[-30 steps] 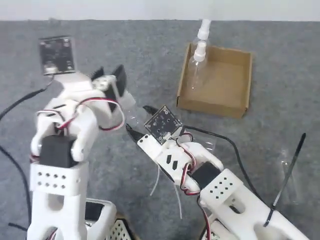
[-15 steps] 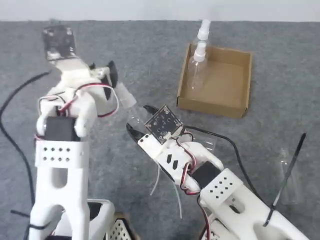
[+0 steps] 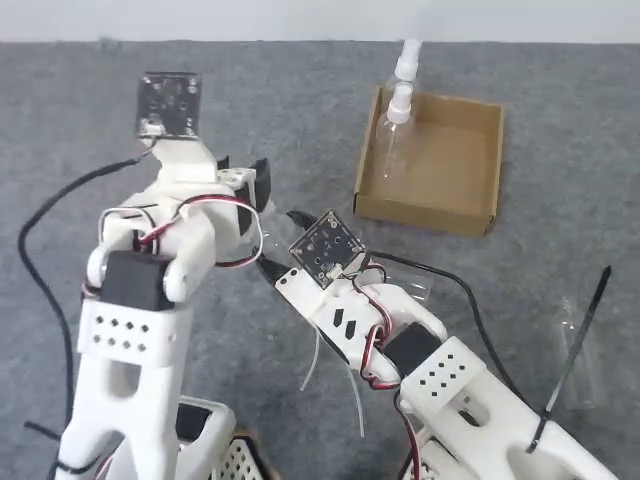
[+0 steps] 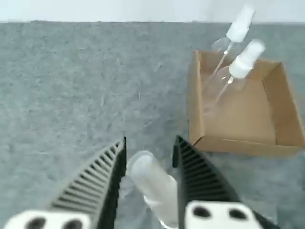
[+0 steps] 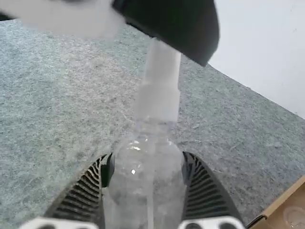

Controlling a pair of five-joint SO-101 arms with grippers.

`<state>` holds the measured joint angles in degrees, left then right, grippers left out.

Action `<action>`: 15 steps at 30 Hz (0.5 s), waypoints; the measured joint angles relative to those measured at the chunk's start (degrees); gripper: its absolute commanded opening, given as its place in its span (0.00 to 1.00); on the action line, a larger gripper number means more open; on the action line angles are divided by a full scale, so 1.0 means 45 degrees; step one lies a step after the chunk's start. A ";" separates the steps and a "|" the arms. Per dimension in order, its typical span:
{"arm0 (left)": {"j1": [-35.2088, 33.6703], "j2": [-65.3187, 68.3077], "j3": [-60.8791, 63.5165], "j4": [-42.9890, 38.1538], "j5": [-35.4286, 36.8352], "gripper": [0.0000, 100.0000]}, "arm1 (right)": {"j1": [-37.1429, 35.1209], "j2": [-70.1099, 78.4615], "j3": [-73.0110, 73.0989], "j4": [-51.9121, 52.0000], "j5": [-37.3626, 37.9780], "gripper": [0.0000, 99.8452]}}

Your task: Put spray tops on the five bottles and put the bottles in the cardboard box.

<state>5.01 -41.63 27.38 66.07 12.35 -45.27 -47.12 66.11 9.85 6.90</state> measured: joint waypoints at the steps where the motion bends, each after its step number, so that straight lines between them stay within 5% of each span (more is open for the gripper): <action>1: 0.0000 0.0000 -0.0098 0.0020 -0.0176 0.15 | 0.0000 0.0000 0.0000 0.0000 0.0000 0.01; 9: -0.2129 -0.2168 -0.1035 0.0703 -0.0547 0.21 | 0.0801 0.0000 -0.0410 0.0000 0.0000 0.01; 15: -0.2442 -0.5646 0.2833 0.0254 -0.0488 0.24 | 0.1993 0.1309 -0.3399 0.1426 0.0000 0.01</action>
<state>-5.98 -67.03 40.13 67.21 10.15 -36.31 -41.23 50.81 16.26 6.90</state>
